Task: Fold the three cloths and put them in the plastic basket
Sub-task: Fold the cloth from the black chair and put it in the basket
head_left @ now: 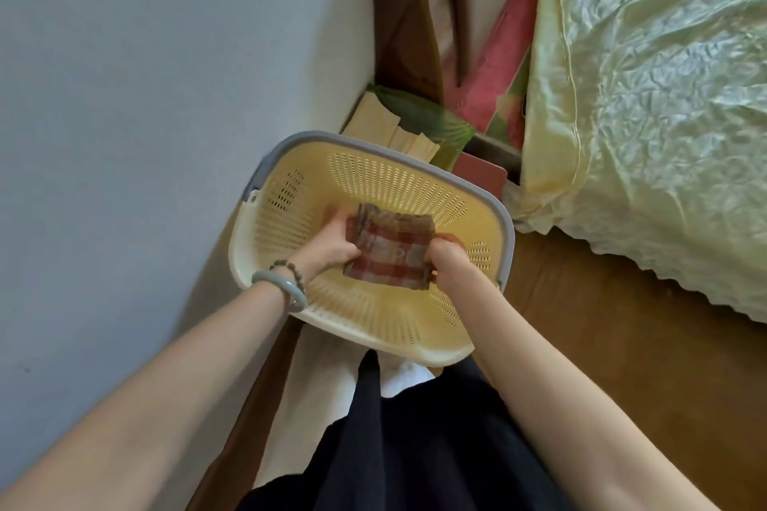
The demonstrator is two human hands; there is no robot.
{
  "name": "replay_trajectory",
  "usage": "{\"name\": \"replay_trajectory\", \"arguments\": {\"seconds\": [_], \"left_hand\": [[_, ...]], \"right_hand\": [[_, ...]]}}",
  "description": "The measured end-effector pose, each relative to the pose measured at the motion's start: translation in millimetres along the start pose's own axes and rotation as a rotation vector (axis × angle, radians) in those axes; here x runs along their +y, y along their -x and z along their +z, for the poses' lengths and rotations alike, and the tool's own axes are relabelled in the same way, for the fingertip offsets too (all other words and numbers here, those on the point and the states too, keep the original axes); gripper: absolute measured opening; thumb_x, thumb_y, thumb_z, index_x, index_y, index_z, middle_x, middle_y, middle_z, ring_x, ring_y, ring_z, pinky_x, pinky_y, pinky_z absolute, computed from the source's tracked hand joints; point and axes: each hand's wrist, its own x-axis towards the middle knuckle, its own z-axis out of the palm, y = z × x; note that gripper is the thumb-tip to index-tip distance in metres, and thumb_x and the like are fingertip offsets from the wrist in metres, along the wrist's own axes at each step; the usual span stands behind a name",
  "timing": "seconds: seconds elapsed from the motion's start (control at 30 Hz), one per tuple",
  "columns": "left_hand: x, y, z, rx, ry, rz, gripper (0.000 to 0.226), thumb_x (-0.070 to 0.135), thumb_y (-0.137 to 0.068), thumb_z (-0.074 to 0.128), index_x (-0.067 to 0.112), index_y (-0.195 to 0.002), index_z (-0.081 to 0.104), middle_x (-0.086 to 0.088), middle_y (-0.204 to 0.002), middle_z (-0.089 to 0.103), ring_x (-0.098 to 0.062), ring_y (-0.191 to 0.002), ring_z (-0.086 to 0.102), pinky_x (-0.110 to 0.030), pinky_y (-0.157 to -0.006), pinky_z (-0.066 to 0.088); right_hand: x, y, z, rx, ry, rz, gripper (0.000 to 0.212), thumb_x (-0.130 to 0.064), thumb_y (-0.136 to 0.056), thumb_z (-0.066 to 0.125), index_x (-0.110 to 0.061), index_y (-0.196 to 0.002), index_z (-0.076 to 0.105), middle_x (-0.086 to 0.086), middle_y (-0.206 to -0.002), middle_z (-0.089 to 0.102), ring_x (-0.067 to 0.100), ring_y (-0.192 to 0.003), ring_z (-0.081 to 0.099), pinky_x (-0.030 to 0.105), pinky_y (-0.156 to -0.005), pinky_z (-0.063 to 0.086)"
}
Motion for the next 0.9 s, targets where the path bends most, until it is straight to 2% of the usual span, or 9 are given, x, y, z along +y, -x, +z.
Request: {"name": "replay_trajectory", "arguments": {"seconds": [0.1,0.2,0.27,0.33,0.47,0.57,0.63,0.8,0.9], "left_hand": [[-10,-36,8,-0.03,-0.058,-0.095,0.054,-0.003,-0.083,0.056,0.015,-0.129,0.035,0.005,-0.091,0.051,-0.01,-0.081,0.055,-0.017,-0.056,0.043],[-28,-72,21,-0.079,-0.102,-0.121,0.051,-0.001,-0.082,0.051,0.013,-0.128,0.034,-0.002,-0.096,0.054,-0.017,-0.087,0.056,-0.03,-0.073,0.048],[-41,-94,28,-0.09,-0.129,-0.123,0.043,0.004,-0.082,0.055,0.014,-0.119,0.036,-0.004,-0.099,0.056,-0.021,-0.096,0.057,-0.038,-0.085,0.049],[-52,-115,35,-0.094,-0.153,-0.125,0.037,0.005,-0.082,0.055,0.015,-0.114,0.038,-0.007,-0.104,0.056,-0.024,-0.099,0.055,-0.038,-0.088,0.048],[-68,-133,56,-0.124,-0.192,-0.123,0.044,0.007,-0.084,0.054,0.013,-0.123,0.034,-0.006,-0.097,0.054,-0.025,-0.092,0.055,-0.033,-0.079,0.048],[-79,-142,71,-0.129,-0.178,-0.118,0.055,0.003,-0.082,0.051,0.014,-0.131,0.029,-0.013,-0.109,0.058,-0.028,-0.096,0.057,-0.038,-0.082,0.05],[-84,-146,80,-0.119,-0.175,-0.143,0.066,0.0,-0.082,0.049,0.016,-0.14,0.02,-0.014,-0.117,0.056,-0.028,-0.101,0.056,-0.034,-0.078,0.047],[-89,-147,87,-0.084,-0.193,-0.143,0.069,-0.002,-0.08,0.048,0.018,-0.139,0.019,-0.001,-0.09,0.049,-0.022,-0.082,0.052,-0.035,-0.073,0.047],[-86,-147,87,-0.115,-0.173,-0.15,0.064,0.0,-0.079,0.047,0.02,-0.135,0.024,-0.006,-0.096,0.055,-0.027,-0.087,0.058,-0.044,-0.08,0.053]], "right_hand": [[11,-32,16,0.104,0.048,0.008,0.035,-0.002,-0.09,0.031,-0.008,-0.117,0.053,0.012,-0.105,0.059,0.027,-0.085,0.055,0.036,-0.069,0.05],[26,-64,32,0.199,0.084,-0.038,0.032,-0.001,-0.087,0.039,-0.005,-0.116,0.053,0.013,-0.107,0.057,0.027,-0.092,0.051,0.04,-0.087,0.048],[36,-83,40,0.239,0.172,-0.049,0.032,0.0,-0.085,0.041,-0.005,-0.115,0.05,0.014,-0.11,0.058,0.027,-0.094,0.052,0.04,-0.089,0.047],[45,-101,43,0.255,0.237,-0.054,0.032,0.001,-0.084,0.043,-0.006,-0.114,0.049,0.016,-0.11,0.06,0.027,-0.091,0.053,0.035,-0.084,0.047],[66,-122,42,0.239,0.264,-0.057,0.032,-0.004,-0.086,0.052,-0.005,-0.118,0.05,0.014,-0.112,0.059,0.022,-0.088,0.055,0.021,-0.066,0.045],[76,-135,44,0.354,0.296,-0.031,0.036,0.001,-0.083,0.052,-0.003,-0.119,0.047,0.018,-0.114,0.06,0.032,-0.1,0.059,0.039,-0.085,0.051],[80,-141,47,0.392,0.306,-0.029,0.036,0.002,-0.082,0.052,-0.002,-0.118,0.046,0.019,-0.113,0.061,0.036,-0.102,0.059,0.039,-0.085,0.049],[89,-148,46,0.415,0.371,-0.039,0.042,0.002,-0.082,0.056,-0.002,-0.122,0.043,0.019,-0.117,0.059,0.035,-0.107,0.057,0.042,-0.09,0.047],[91,-147,48,0.443,0.407,-0.036,0.042,0.003,-0.083,0.053,-0.002,-0.123,0.041,0.019,-0.119,0.057,0.036,-0.109,0.056,0.047,-0.092,0.047]]}}
